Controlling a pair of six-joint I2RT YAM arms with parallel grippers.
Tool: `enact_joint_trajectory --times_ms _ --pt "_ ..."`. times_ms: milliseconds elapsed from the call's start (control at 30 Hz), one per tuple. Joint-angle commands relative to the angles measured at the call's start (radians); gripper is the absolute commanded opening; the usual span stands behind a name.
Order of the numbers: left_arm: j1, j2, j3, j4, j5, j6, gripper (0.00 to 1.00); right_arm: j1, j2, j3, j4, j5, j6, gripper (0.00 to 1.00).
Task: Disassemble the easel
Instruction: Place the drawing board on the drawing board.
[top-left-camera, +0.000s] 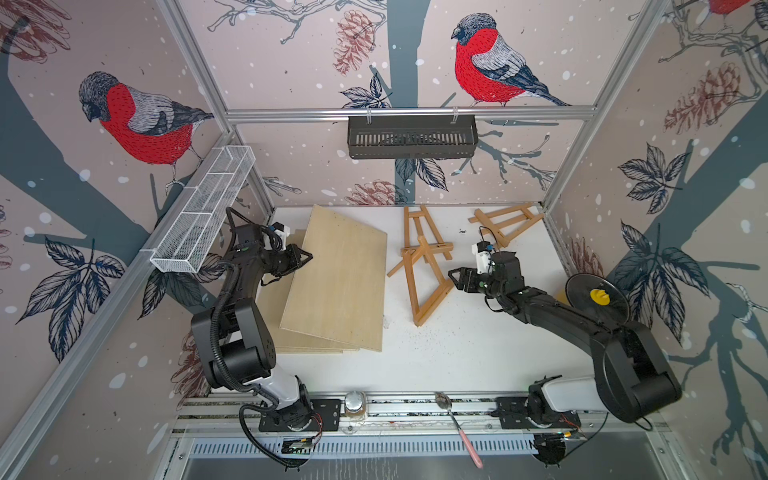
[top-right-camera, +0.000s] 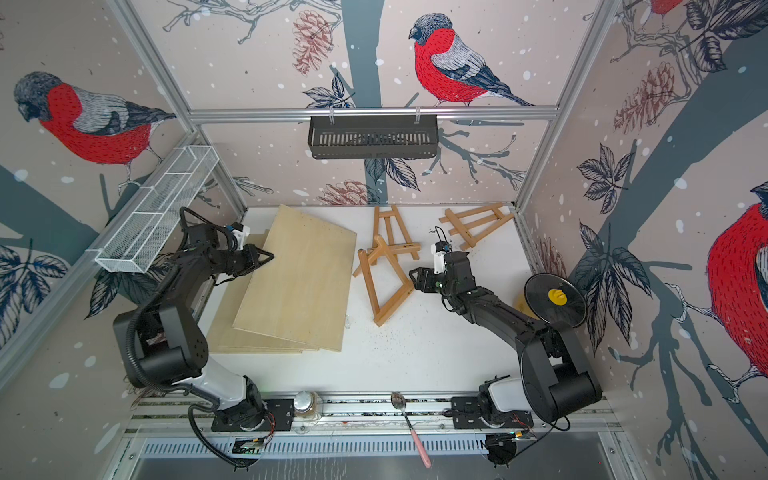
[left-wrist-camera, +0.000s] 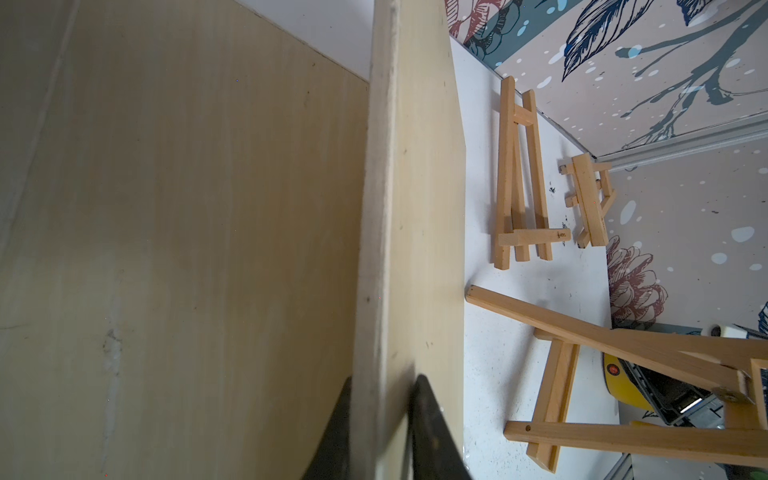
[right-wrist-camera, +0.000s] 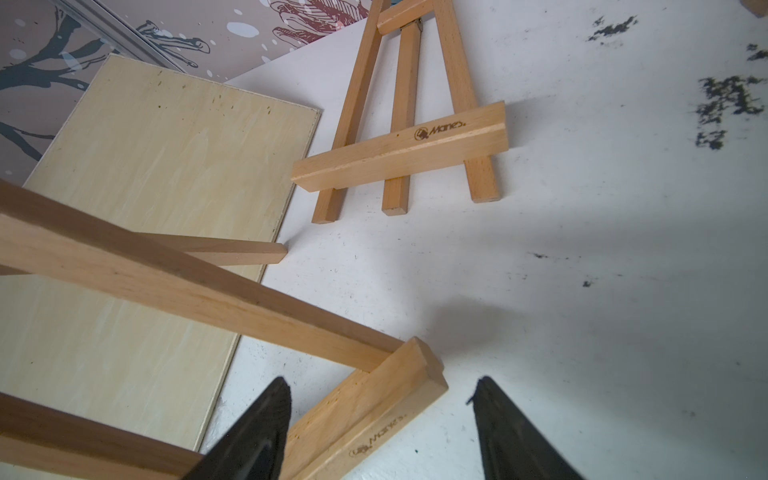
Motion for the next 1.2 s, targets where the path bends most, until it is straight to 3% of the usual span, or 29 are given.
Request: enact_joint_trajectory --times_ms 0,167,300,567,767,933,1167 --pt "0.005 0.040 -0.008 -0.193 -0.645 0.036 0.01 -0.002 0.009 0.010 0.006 0.002 -0.020 0.71" --pt "0.006 0.071 -0.003 -0.204 -0.734 0.019 0.05 -0.006 0.032 0.021 0.008 -0.004 -0.026 0.71" --pt "0.011 0.102 0.006 -0.212 -0.793 0.012 0.22 -0.008 0.056 0.033 0.008 -0.012 -0.031 0.71" --pt "0.051 0.143 0.033 -0.225 -0.839 0.004 0.41 -0.018 0.098 0.052 0.008 -0.032 -0.041 0.71" --pt "0.068 0.145 0.049 -0.223 -0.828 0.005 0.43 -0.019 0.120 0.064 0.016 -0.056 -0.058 0.71" --pt "0.056 0.083 0.044 -0.205 -0.716 0.013 0.37 -0.021 0.101 0.054 0.018 -0.056 -0.100 0.71" --pt "-0.098 -0.050 0.072 -0.221 -0.589 0.001 0.35 -0.021 0.028 0.027 0.030 -0.032 -0.169 0.71"
